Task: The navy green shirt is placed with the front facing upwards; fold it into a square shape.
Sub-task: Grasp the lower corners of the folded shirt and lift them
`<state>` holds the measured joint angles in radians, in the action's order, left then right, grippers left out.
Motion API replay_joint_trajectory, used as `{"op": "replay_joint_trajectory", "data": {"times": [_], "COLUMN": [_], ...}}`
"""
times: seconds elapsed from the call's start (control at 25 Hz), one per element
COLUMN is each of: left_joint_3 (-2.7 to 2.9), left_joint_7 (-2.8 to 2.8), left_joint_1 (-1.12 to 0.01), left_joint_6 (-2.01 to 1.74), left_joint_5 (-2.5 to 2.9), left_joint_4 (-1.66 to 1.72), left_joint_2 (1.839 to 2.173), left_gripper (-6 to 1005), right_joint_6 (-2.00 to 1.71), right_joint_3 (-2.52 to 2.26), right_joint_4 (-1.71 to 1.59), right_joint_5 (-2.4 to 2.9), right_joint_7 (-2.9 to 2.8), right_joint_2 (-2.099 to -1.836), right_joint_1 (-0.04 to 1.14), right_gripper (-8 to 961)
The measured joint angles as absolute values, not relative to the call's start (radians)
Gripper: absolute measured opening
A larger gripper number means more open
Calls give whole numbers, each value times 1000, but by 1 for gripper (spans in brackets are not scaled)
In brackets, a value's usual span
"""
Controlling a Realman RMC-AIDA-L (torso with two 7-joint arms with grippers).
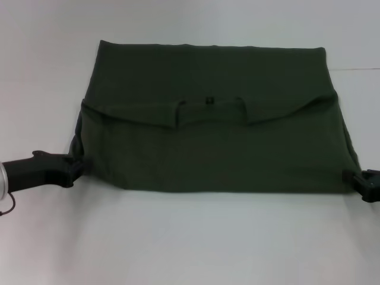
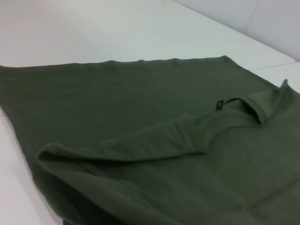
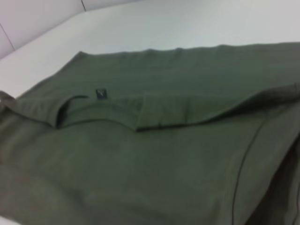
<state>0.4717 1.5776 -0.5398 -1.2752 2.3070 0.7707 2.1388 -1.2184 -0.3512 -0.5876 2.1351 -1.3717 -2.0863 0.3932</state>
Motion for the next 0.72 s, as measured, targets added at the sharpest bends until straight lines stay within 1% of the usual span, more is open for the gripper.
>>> {"op": "replay_joint_trajectory", "data": {"times": [0.24, 0.48, 0.6, 0.72], "left_joint_3": [464, 462, 460, 445], "left_joint_7": [1508, 1314, 1237, 1200], "left_joint_1": [-489, -382, -335, -301], "left_joint_6": [-1398, -1652, -1779, -1860], "left_joint_5": [2309, 2310, 2314, 2320], "left_joint_4": [818, 935, 958, 977], "left_joint_2": [2138, 2162, 2164, 2163], "left_gripper": [54, 54, 54, 55], "right_joint_6": [-1304, -1403, -1450, -1517], "right_joint_3": [-349, -337, -337, -337], "right_joint_4": [-596, -597, -600, -617], "right_joint_5": [2086, 2084, 2086, 2087], "right_joint_7": [-1312, -1248, -1220, -1187], "right_joint_2": [-2086, -2082, -2081, -2086], "right_joint_1": [328, 238, 192, 136], "right_gripper": [60, 59, 59, 59]}}
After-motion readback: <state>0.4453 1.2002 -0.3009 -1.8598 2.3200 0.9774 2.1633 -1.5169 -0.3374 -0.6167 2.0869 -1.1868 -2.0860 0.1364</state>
